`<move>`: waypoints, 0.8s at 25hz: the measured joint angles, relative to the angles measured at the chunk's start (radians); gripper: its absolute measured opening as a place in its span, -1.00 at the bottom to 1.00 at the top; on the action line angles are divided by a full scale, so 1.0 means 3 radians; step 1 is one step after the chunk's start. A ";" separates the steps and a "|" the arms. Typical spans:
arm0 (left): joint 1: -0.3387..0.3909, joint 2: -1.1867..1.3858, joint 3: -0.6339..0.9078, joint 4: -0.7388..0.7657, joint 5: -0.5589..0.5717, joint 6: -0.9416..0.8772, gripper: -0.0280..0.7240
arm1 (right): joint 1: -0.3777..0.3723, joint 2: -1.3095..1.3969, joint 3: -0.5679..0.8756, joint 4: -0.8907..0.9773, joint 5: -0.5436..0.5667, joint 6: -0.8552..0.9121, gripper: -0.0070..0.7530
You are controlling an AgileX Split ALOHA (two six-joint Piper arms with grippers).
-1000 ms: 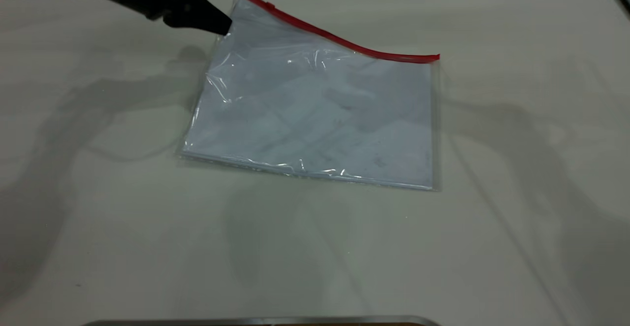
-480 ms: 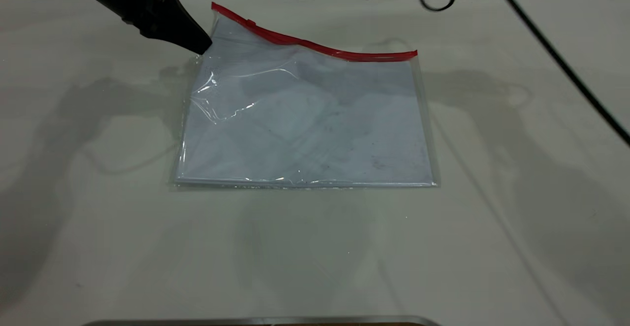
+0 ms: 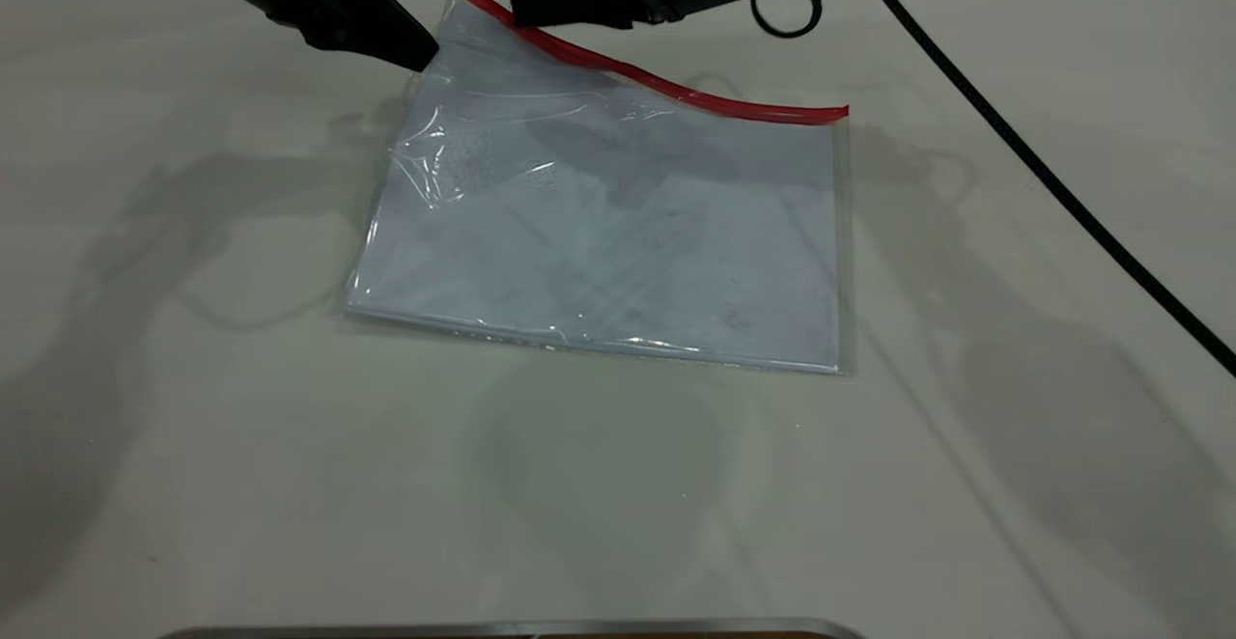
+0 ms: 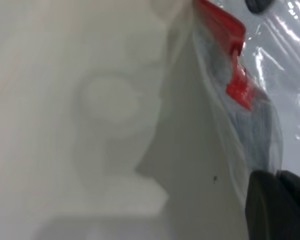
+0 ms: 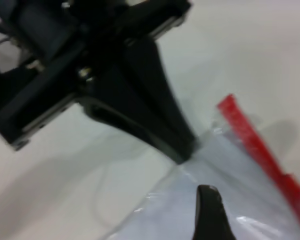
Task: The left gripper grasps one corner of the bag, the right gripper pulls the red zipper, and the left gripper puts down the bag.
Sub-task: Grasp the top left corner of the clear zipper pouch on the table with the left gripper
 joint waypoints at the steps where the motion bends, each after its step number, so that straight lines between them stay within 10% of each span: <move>1: 0.0000 0.0000 0.0000 0.0000 -0.0006 0.0038 -0.91 | 0.0000 0.0000 -0.0004 0.0000 -0.0070 -0.0056 0.39; 13: -0.0001 -0.0004 0.0000 -0.0051 -0.0091 0.0092 -0.93 | -0.0001 0.0095 -0.0026 0.0176 -0.0293 -0.0329 0.39; 20: 0.0080 -0.0004 0.0000 -0.0062 -0.0826 -0.0960 -0.72 | -0.0008 0.0095 -0.0032 0.0084 -0.0265 -0.0241 0.39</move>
